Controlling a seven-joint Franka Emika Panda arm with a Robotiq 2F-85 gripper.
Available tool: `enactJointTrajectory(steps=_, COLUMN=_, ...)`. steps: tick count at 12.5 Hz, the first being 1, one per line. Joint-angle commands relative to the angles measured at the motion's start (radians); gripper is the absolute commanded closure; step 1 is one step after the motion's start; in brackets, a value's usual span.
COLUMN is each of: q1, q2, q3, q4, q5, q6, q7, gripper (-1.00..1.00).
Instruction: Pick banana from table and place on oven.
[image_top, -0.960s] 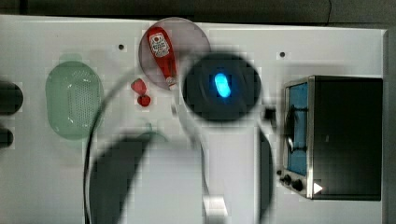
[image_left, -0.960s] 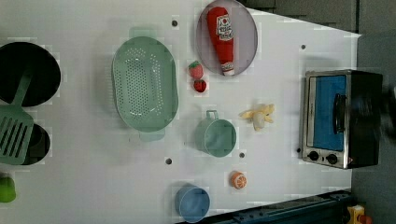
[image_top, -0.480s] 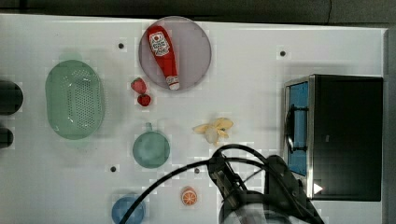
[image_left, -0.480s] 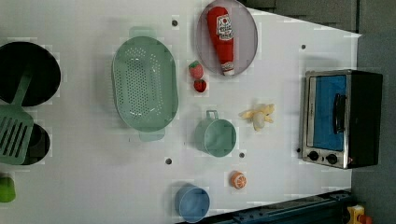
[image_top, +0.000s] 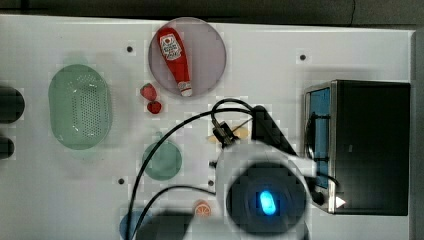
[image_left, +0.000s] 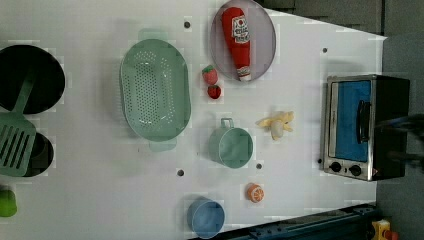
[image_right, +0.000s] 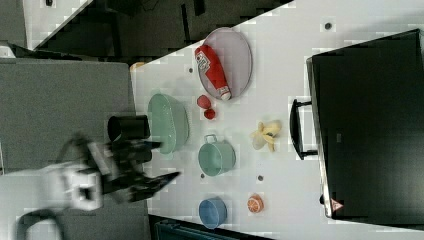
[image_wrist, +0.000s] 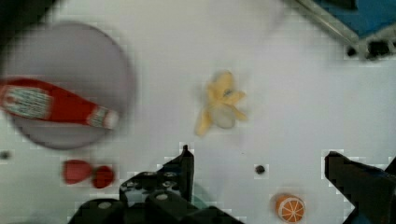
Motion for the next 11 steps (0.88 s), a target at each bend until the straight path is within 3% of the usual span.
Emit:
enactJointTrajectory(steps=1, q1=0.005, q2=0.109, q3=-0.004, q4=-0.095, q5=0.023, q6=0.152, q7=0.028, gripper=-1.0)
enactJointTrajectory(steps=6, q1=0.004, q2=0.328, q3=-0.019, q4=-0.182, q5=0.023, q6=0.452, q7=0.025, gripper=-1.0)
enactJointTrajectory(steps=11, q1=0.003, q2=0.537, q3=-0.033, q4=-0.198, q5=0.023, q6=0.661, q7=0.025, gripper=-1.0)
